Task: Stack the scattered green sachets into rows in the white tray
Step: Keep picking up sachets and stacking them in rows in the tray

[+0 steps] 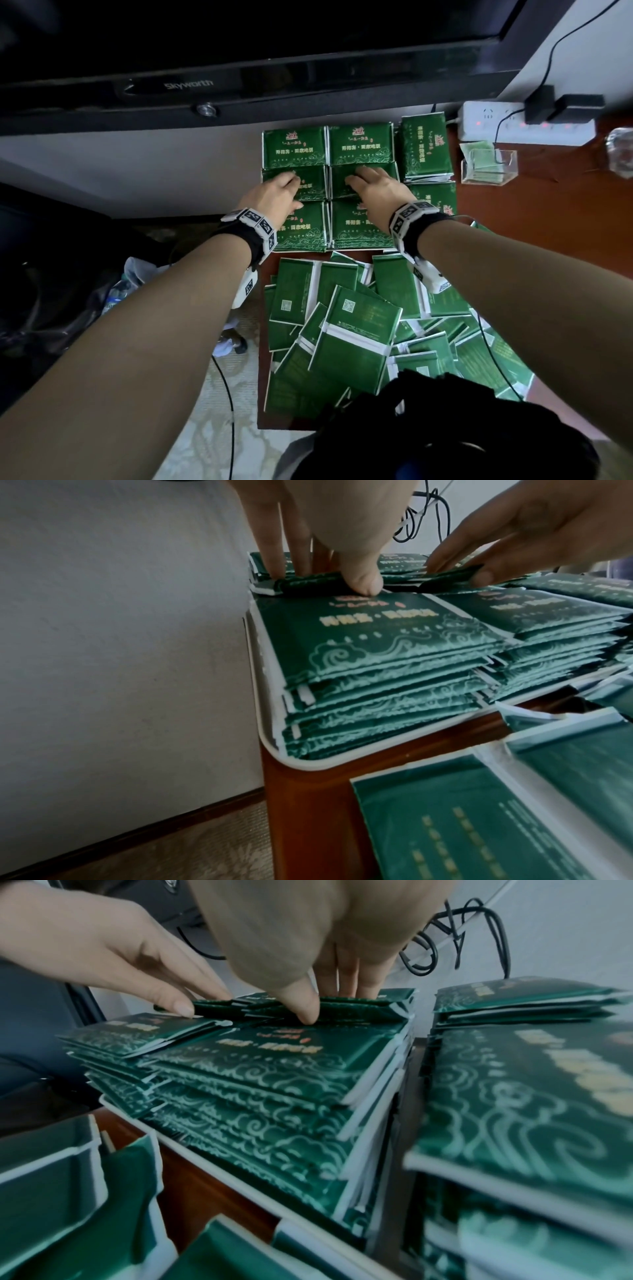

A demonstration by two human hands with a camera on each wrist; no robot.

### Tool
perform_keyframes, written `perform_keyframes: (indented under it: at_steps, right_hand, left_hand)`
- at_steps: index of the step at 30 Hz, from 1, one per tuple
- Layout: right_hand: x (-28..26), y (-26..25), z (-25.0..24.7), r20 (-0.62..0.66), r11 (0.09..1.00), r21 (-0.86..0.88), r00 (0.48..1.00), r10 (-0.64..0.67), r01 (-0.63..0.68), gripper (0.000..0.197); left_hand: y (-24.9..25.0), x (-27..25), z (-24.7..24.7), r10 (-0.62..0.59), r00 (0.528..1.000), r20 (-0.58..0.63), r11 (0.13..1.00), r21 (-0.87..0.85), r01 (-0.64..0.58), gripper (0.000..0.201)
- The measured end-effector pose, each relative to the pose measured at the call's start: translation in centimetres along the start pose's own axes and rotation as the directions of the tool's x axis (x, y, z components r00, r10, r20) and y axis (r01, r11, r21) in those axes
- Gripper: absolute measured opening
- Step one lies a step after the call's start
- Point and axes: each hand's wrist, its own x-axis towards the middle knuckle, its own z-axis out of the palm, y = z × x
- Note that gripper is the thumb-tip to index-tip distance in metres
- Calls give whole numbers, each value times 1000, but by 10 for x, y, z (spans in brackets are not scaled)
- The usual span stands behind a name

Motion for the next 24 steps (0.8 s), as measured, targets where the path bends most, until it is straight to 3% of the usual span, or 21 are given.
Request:
perform_keyframes:
  at_steps: [17,20,24]
  right_hand:
    - [-3,9,10,-85,998,45,996,-29,33,55]
    - [-27,16,-3,-123,996,89,992,42,-31,51]
    - [-81,37,-21,-140,977,126,972,189,-172,40]
  left_hand:
    - [3,-7,3,-39,994,-100,996,-79,31,53]
    - [18,-18,-6,-43,989,-140,997,-74,33,45]
    - [55,-33,-25,45,988,-146,996,-67,-56,36]
